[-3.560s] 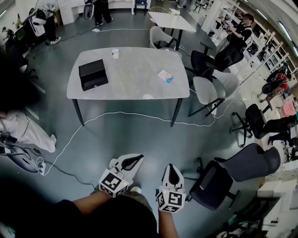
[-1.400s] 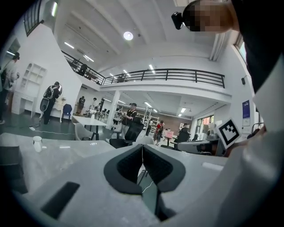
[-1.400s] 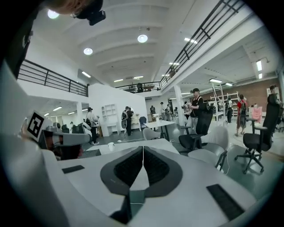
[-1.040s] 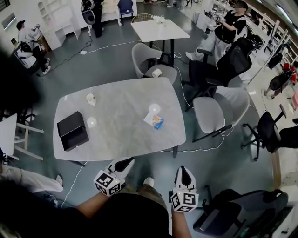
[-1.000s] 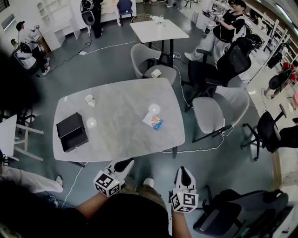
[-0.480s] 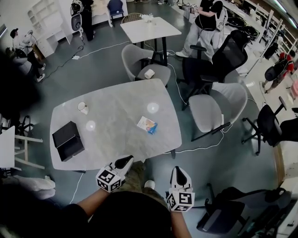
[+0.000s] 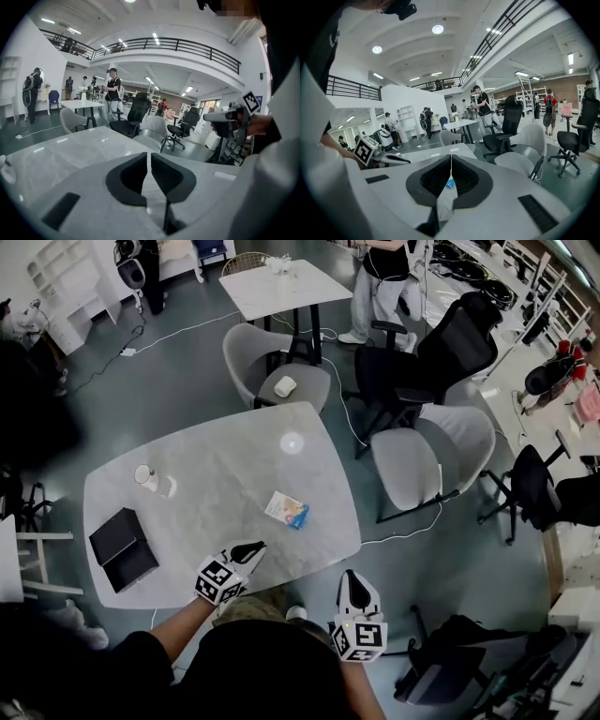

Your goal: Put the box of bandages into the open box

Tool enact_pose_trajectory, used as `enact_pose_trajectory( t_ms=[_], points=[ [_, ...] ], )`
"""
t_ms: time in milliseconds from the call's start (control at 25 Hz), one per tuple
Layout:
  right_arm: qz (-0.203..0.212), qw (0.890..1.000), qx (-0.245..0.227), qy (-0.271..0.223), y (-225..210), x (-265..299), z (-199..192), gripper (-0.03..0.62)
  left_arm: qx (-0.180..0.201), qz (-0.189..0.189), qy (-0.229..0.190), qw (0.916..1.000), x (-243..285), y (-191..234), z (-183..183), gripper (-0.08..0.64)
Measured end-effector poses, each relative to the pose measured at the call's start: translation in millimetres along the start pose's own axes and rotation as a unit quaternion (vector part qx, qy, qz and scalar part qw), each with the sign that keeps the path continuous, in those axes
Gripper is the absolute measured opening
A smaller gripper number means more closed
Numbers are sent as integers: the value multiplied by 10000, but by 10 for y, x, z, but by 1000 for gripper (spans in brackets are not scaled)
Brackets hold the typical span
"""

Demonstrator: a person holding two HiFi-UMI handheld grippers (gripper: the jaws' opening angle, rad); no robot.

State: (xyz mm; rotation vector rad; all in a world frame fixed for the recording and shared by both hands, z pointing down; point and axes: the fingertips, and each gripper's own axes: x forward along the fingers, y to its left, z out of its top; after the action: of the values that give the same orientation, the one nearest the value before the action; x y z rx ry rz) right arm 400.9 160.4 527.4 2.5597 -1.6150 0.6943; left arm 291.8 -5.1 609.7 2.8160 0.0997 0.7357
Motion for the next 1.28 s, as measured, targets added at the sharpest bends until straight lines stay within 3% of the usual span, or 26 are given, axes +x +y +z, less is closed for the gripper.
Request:
enact_pose_trajectory(
  t_ms=[320, 440, 560, 640, 720, 880, 1200, 1280],
  points=[
    [107, 9995, 71, 303, 96, 567, 40, 12, 1009, -623, 554, 9914, 619, 496, 7, 24],
    [143, 9988, 123, 452, 127, 698, -32, 14, 1395, -931, 819, 9824, 853, 592, -10, 141],
    [272, 9978, 180, 586, 221, 779, -110, 12, 1758, -1189, 1145, 9705, 1001, 655, -92, 195],
    [376, 9963, 393, 659, 277, 831, -172, 12, 2027, -1441, 1523, 9565, 1102, 674, -263, 250],
    [422, 9949, 584, 709, 313, 878, -227, 12, 2397, -1706, 1905, 9366, 1205, 679, -438, 281],
    [363, 9946, 571, 784, 299, 939, -285, 12, 2906, -2063, 2253, 9068, 1429, 694, -599, 319],
    [123, 9935, 729, 865, 132, 971, -368, 12, 3897, -2533, 3091, 8297, 1757, 820, -973, 383],
    [65, 9924, 787, 949, 76, 963, -404, 12, 4009, -2510, 3274, 8180, 1826, 875, -1062, 391]
  ],
)
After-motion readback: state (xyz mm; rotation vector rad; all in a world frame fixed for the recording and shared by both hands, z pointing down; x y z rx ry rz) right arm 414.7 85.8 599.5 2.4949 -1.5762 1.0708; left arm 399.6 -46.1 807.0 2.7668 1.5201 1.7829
